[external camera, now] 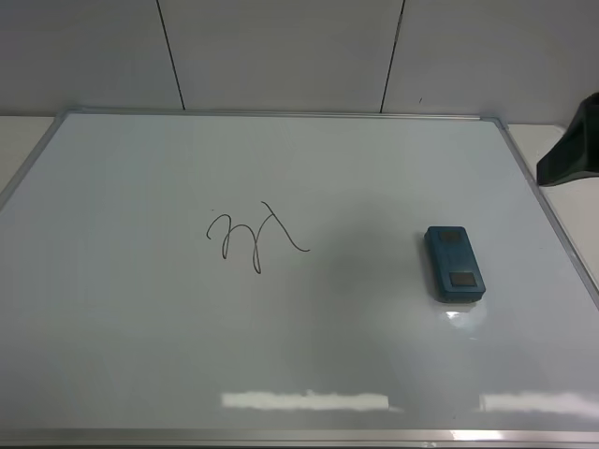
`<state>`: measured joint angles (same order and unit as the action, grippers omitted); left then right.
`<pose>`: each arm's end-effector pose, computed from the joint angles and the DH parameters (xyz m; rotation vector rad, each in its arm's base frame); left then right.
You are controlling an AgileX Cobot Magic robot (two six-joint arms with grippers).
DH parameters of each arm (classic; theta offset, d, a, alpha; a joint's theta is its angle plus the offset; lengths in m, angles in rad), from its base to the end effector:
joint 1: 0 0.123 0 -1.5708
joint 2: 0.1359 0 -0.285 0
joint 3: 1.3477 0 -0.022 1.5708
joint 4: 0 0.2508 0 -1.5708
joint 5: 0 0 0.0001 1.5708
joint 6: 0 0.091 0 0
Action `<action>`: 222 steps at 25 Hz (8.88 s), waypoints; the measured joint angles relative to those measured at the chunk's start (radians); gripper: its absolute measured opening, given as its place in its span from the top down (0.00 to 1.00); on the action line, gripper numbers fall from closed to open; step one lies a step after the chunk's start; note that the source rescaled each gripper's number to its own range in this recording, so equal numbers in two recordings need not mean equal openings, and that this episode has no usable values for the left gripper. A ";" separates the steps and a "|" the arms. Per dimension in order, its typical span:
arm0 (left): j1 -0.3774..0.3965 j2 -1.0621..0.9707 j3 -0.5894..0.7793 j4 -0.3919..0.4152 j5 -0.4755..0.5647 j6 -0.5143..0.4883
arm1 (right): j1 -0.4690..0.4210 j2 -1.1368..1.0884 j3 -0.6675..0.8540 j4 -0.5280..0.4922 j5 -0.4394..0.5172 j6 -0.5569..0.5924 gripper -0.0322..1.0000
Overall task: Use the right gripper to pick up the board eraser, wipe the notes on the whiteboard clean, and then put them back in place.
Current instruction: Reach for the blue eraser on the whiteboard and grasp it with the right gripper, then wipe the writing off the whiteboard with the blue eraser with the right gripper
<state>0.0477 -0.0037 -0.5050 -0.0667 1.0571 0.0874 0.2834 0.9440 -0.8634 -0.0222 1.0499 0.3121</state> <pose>-0.0057 -0.0056 0.2791 0.0436 2.0297 0.0055 0.1560 0.0436 0.3193 0.0300 2.6250 0.1801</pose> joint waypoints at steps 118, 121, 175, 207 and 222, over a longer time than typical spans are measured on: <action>0.000 0.000 0.000 0.000 0.000 0.000 | 0.083 0.887 -0.010 -0.096 -0.465 0.100 0.00; 0.000 0.000 0.000 0.000 0.000 0.000 | 0.083 0.878 -0.010 -0.096 -0.478 0.100 0.00; 0.000 0.000 0.000 0.000 0.000 0.000 | 0.269 0.857 -0.411 -0.044 -0.078 -0.069 0.94; 0.000 0.000 0.000 0.000 0.000 0.000 | 0.525 1.404 -1.153 0.055 0.109 -0.393 0.94; 0.000 0.000 0.000 0.000 0.000 0.000 | 0.575 1.506 -1.190 0.114 0.068 -0.443 0.94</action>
<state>0.0477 -0.0037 -0.5050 -0.0667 1.0571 0.0874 0.8588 2.4504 -2.0533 0.0915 1.1181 -0.1309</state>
